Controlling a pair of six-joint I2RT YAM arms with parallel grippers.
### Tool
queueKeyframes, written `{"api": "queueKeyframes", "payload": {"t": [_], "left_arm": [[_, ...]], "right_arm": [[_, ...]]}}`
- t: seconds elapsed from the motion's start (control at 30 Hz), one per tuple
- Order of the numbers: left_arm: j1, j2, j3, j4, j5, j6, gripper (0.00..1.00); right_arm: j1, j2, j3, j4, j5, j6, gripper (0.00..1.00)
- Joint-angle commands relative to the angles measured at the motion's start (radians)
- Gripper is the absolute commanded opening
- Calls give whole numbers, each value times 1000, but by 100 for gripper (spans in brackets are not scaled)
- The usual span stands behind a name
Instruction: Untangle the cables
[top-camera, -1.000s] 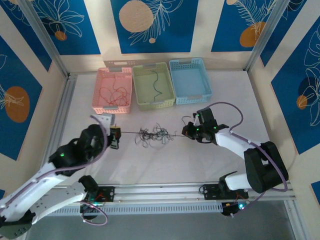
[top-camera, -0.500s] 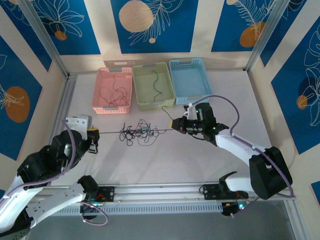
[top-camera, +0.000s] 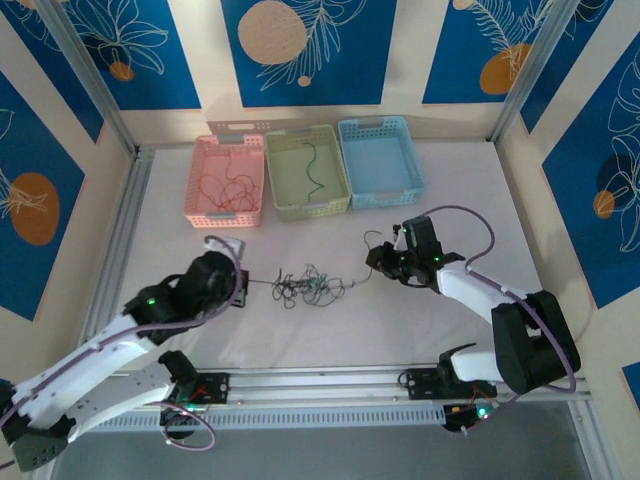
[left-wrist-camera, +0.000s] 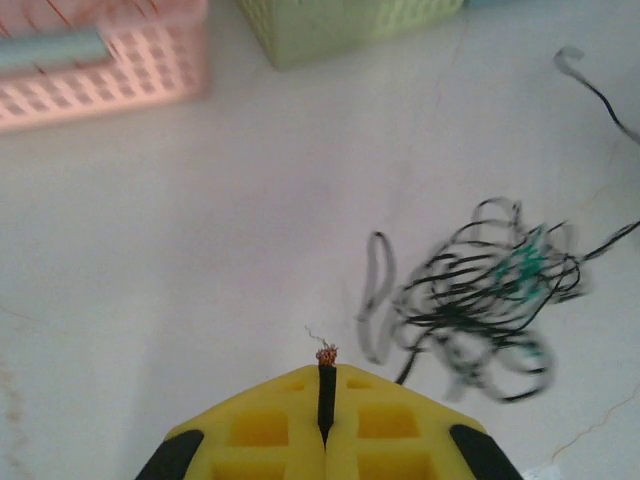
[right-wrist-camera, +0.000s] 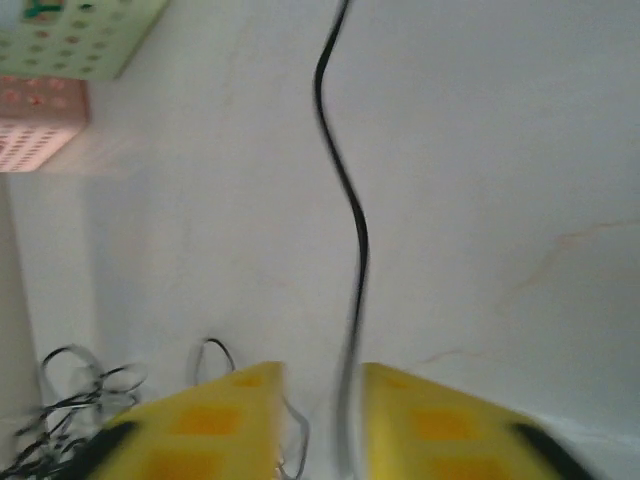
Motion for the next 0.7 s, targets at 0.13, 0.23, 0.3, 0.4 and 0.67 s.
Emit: {"api": "queueKeyframes", "payload": {"t": [0.13, 0.23, 0.3, 0.4, 0.67], "left_arm": [[20, 97, -87, 201, 96, -52, 0], [24, 101, -104, 212, 94, -55, 0], [31, 104, -109, 216, 94, -54, 0], [35, 113, -117, 217, 102, -53, 0], [38, 105, -159, 241, 118, -68, 0]], "right_arm": [[-14, -42, -29, -21, 32, -19, 60], [7, -83, -55, 18, 6, -41, 59], [31, -100, -55, 21, -6, -67, 55], [77, -113, -16, -45, 1, -98, 48], [277, -10, 164, -233, 108, -129, 39]]}}
